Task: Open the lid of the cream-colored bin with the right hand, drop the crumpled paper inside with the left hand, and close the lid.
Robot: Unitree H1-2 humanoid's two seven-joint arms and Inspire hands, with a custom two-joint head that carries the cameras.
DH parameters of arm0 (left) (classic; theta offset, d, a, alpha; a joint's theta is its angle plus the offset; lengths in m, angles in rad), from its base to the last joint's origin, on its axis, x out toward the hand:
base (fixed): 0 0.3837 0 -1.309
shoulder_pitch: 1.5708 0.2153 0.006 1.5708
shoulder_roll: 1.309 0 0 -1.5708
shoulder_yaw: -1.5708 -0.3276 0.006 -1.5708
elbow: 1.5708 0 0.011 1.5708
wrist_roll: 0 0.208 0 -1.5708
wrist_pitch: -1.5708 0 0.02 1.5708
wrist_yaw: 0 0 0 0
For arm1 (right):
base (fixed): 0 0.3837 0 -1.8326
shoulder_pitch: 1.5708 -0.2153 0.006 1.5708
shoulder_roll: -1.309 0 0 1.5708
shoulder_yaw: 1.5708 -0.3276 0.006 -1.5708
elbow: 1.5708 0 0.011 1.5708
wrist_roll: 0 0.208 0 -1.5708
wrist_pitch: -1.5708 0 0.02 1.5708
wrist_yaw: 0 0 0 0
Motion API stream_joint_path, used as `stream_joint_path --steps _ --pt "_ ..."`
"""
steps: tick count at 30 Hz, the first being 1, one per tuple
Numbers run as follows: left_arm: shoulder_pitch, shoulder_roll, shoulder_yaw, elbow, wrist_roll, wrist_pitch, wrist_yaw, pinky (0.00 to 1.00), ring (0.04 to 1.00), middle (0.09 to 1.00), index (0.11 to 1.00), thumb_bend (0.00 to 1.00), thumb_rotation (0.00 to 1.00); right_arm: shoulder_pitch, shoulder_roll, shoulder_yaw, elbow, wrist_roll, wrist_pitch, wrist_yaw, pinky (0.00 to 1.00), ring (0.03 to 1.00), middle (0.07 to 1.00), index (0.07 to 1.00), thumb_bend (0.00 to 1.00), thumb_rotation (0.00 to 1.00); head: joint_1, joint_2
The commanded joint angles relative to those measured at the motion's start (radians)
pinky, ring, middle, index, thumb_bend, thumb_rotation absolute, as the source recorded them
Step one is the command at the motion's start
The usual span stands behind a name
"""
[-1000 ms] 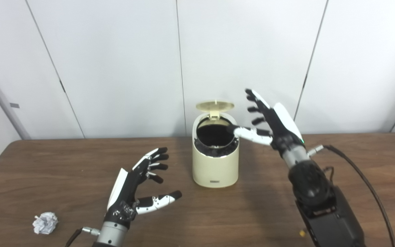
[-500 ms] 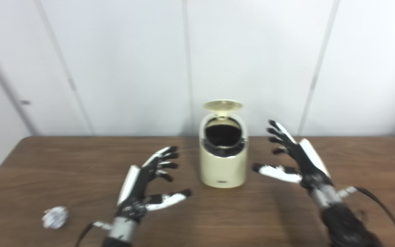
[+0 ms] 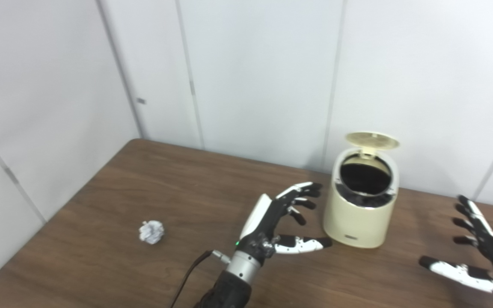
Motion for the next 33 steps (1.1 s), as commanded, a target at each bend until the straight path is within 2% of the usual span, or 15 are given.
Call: stream_joint_path --steps 1,5,10,13,16,19,23,26,29,31,33 --pt "-0.008 0.013 0.007 -0.072 0.035 0.012 0.013 0.51 0.679 0.777 0.783 0.72 0.06 -0.035 -0.017 -0.018 -0.034 0.022 -0.019 0.008 0.72 0.896 0.960 1.000 0.74 0.34 0.005 0.000" --pt "0.035 0.059 0.029 -0.166 0.101 0.077 -0.005 0.51 0.669 0.763 0.783 0.71 0.05 -0.039 -0.017 -0.021 -0.032 0.032 -0.009 0.025 0.70 0.886 0.959 0.995 0.77 0.38 0.014 -0.006" --pt "0.099 0.140 0.070 -0.298 0.310 0.173 -0.020 0.53 0.662 0.729 0.767 0.73 0.02 -0.048 -0.020 -0.022 -0.024 0.026 -0.011 0.031 0.63 0.857 0.948 0.995 0.79 0.41 0.022 -0.008" --pt "0.127 0.203 0.108 -0.379 0.409 0.247 -0.083 0.49 0.633 0.722 0.757 0.75 0.00 -0.059 -0.020 -0.022 -0.014 0.024 -0.016 0.031 0.59 0.852 0.942 0.992 0.80 0.41 0.022 -0.008" --pt "0.140 0.265 0.148 -0.423 0.440 0.295 -0.155 0.49 0.640 0.735 0.752 0.77 0.00 -0.067 -0.016 -0.022 -0.012 0.025 -0.017 0.028 0.58 0.855 0.941 0.986 0.81 0.41 0.022 -0.008" --pt "0.136 0.321 0.174 -0.441 0.453 0.318 -0.214 0.49 0.647 0.741 0.738 0.80 0.00 -0.074 -0.018 -0.018 -0.017 0.021 -0.008 0.034 0.56 0.850 0.941 0.985 0.83 0.42 0.009 -0.002" --pt "0.128 0.386 0.202 -0.456 0.460 0.338 -0.280 0.49 0.647 0.733 0.718 0.82 0.00 -0.074 -0.021 -0.013 -0.025 0.018 -0.005 0.040 0.56 0.857 0.949 0.989 0.82 0.37 0.012 -0.001" --pt "0.128 0.448 0.217 -0.461 0.507 0.350 -0.342 0.48 0.636 0.732 0.678 0.83 0.00 -0.071 -0.021 -0.012 -0.030 0.022 -0.005 0.046 0.57 0.857 0.952 0.989 0.83 0.41 0.019 0.003" --pt "0.139 0.501 0.236 -0.451 0.551 0.345 -0.379 0.44 0.604 0.714 0.644 0.85 0.00 -0.069 -0.017 -0.016 -0.030 0.034 -0.009 0.049 0.59 0.863 0.954 0.986 0.84 0.40 0.017 0.005" --pt "0.147 0.530 0.242 -0.442 0.591 0.346 -0.407 0.43 0.600 0.709 0.657 0.85 0.00 -0.067 -0.014 -0.018 -0.029 0.038 -0.008 0.052 0.60 0.866 0.957 0.985 0.83 0.38 0.017 0.005" --pt "0.152 0.547 0.246 -0.439 0.632 0.358 -0.445 0.43 0.613 0.726 0.711 0.88 0.01 -0.065 -0.015 -0.018 -0.028 0.035 -0.010 0.051 0.60 0.866 0.958 0.986 0.84 0.39 0.017 0.005"
